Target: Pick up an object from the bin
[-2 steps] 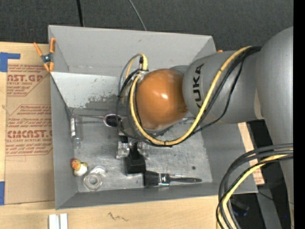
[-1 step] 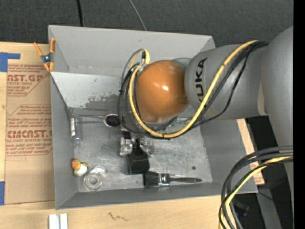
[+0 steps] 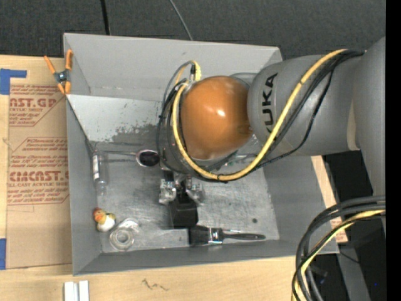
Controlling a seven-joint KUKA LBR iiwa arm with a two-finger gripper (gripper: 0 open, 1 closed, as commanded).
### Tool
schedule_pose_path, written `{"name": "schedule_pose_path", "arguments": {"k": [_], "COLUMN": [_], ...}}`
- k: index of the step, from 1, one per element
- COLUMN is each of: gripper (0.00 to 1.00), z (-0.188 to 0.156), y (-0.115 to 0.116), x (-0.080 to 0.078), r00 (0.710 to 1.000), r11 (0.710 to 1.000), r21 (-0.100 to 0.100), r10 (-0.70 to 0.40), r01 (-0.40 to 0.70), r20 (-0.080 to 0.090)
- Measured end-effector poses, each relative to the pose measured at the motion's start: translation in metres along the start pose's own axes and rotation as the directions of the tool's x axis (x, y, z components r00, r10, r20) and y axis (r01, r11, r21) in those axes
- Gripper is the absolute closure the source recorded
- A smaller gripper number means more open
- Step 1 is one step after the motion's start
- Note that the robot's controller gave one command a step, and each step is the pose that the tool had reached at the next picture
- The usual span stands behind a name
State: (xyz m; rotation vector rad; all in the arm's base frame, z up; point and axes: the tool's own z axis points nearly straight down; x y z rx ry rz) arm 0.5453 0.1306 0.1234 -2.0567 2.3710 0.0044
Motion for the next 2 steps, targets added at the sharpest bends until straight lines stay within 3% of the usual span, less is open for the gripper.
{"name": "schedule_pose_path", "arguments": {"k": [1, 2], "gripper": [1.00, 1.00], "z": [-0.0092, -0.0166], "y": [-0.0105, -0.0135], "x": [-0.0124, -0.0153], "r00": [0.998, 0.997], "r11": [0.998, 0.997], "r21": [-0.006, -0.005], "r10": [0.064, 0.082], "r01": [-0.064, -0.082], "r20": [-0.004, -0.001]}}
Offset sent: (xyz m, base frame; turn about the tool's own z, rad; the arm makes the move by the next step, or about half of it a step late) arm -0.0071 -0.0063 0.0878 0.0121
